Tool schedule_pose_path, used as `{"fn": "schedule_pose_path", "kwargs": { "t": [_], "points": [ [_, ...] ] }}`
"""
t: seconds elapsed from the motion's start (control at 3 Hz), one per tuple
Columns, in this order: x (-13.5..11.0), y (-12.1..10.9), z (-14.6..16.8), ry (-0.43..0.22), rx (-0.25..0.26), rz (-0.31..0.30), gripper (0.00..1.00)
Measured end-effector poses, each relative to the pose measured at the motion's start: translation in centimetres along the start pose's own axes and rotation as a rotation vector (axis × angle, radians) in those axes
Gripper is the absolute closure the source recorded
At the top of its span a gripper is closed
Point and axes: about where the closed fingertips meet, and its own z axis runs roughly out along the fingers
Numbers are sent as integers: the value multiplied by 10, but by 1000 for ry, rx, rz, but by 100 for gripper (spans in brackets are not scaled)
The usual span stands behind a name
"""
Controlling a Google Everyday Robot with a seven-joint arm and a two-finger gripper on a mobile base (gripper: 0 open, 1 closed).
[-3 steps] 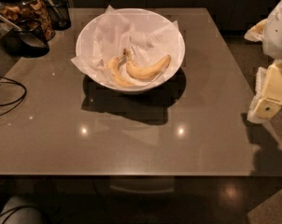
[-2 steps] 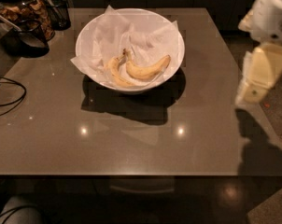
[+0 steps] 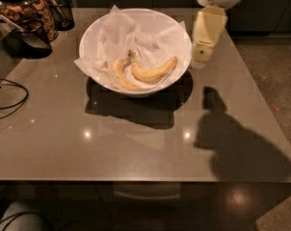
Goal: Pick banana from white bowl
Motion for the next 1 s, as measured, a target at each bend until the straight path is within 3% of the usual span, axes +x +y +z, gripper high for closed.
{"fn": "schedule_pose_path", "kwargs": {
  "t": [0.33,1.0],
  "points": [
    [-16,-7,1,-31,26,-15,0],
    [-45,-3,33,-40,2,-62,2]
  ]
}}
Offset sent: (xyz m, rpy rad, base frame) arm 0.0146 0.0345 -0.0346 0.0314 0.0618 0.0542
